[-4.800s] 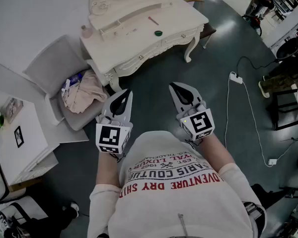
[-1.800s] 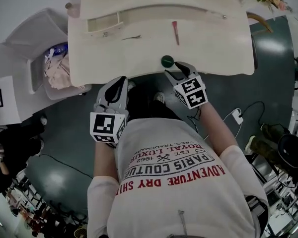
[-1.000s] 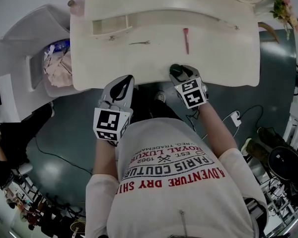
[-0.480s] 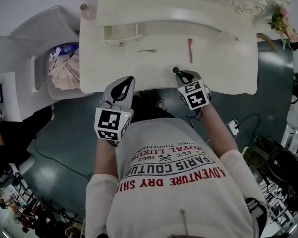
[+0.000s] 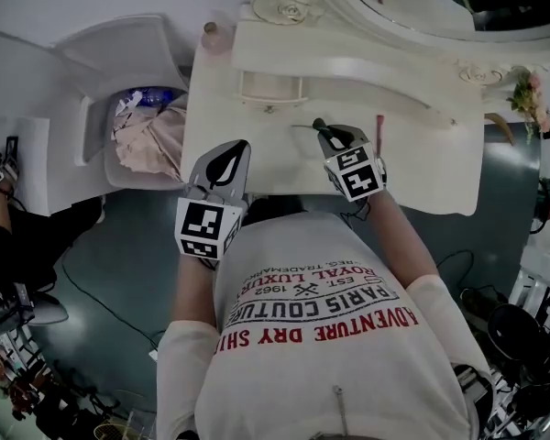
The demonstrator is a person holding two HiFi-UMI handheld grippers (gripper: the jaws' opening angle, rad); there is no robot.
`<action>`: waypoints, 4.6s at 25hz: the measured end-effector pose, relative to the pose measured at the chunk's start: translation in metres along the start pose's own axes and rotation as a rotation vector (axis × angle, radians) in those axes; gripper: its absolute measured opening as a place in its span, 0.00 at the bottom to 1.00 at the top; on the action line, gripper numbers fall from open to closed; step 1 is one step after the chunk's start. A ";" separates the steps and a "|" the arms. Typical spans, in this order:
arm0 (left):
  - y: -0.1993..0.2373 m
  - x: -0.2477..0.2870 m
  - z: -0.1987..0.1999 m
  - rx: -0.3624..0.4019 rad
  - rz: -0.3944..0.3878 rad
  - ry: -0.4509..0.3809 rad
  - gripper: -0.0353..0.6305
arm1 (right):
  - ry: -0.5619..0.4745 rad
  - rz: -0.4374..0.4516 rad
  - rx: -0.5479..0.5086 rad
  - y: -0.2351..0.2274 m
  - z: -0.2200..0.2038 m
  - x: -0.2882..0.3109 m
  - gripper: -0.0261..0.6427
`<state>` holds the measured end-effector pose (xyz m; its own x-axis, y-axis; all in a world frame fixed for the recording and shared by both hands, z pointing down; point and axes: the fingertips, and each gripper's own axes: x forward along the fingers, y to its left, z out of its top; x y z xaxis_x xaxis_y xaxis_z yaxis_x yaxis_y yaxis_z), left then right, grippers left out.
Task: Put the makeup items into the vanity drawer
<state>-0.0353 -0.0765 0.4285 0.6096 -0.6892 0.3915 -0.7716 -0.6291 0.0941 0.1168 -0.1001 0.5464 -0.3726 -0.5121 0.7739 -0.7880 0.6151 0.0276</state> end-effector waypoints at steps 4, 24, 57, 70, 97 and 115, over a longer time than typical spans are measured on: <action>0.034 -0.004 0.000 -0.003 0.015 0.000 0.07 | -0.027 0.008 -0.011 0.007 0.043 0.022 0.13; 0.137 -0.014 -0.026 -0.068 0.046 0.032 0.07 | 0.026 0.062 0.038 0.027 0.123 0.107 0.36; -0.048 0.139 0.041 0.053 -0.323 0.008 0.07 | 0.163 -0.185 0.460 -0.132 -0.104 -0.021 0.38; -0.090 0.151 0.026 0.029 -0.277 0.063 0.07 | 0.223 -0.152 0.505 -0.134 -0.154 -0.016 0.22; 0.010 0.058 0.043 0.017 -0.071 -0.065 0.07 | -0.016 -0.052 0.301 -0.076 0.008 -0.015 0.11; 0.091 -0.023 0.011 -0.093 0.208 -0.074 0.07 | -0.006 0.250 -0.049 0.023 0.105 0.064 0.11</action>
<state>-0.1170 -0.1218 0.4184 0.4448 -0.8273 0.3432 -0.8933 -0.4373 0.1039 0.0234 -0.1818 0.5304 -0.5556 -0.3442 0.7569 -0.6468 0.7509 -0.1334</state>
